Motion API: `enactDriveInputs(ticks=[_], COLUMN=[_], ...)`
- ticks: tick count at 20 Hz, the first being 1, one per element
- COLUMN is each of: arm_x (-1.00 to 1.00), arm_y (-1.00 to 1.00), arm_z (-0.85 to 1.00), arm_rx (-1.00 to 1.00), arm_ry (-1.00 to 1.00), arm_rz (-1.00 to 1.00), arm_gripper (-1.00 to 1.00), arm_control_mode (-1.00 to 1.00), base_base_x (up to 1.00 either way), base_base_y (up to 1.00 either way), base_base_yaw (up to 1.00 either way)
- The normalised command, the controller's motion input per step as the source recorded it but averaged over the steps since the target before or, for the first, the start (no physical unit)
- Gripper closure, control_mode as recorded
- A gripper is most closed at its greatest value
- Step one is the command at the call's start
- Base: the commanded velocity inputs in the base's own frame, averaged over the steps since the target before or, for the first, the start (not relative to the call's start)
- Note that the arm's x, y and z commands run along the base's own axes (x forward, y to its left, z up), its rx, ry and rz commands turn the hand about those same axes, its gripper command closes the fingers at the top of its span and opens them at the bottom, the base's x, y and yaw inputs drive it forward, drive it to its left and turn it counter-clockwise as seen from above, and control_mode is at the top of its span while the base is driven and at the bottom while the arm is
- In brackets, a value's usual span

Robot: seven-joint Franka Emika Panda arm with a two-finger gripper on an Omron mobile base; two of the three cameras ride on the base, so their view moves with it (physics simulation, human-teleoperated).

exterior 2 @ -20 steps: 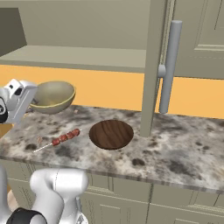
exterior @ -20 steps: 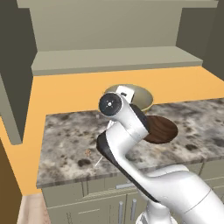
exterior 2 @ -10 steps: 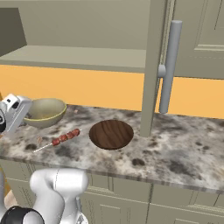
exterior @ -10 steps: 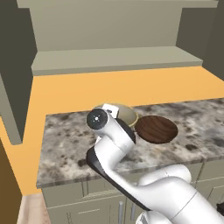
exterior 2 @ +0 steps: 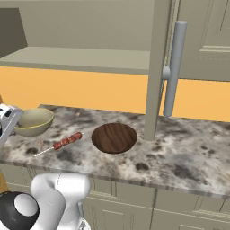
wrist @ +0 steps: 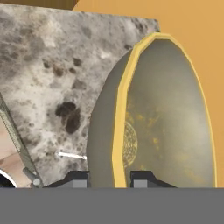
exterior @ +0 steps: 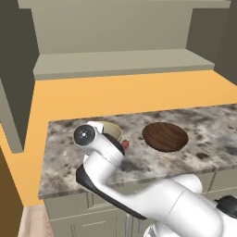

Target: Pick both bowls and place them on the counter. Then place the kebab skewer in one bowl and place the sugar cube in the other bowl.

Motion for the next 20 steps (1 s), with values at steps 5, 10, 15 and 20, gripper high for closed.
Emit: enactDriveInputs(ticks=[5, 10, 15, 20], arm_x=[0.29, 0.28, 0.03, 0.0], arm_y=[0.55, 0.44, 0.22, 0.02], arm_z=[-0.43, -0.28, -0.21, -0.22], arm_rx=[0.0, 0.0, 0.0, -0.01], arm_ry=[0.01, 0.0, 0.0, 0.0], arm_rz=[0.14, 0.12, 0.11, 0.01], arm_gripper=[1.0, 1.0, 1.0, 1.0], arm_control_mode=[-1.0, -1.0, -1.0, -1.0], base_base_x=[0.0, 0.0, 0.0, 0.0], base_base_y=[0.0, 0.0, 0.0, 0.0], base_base_yaw=[0.0, 0.0, 0.0, 0.0])
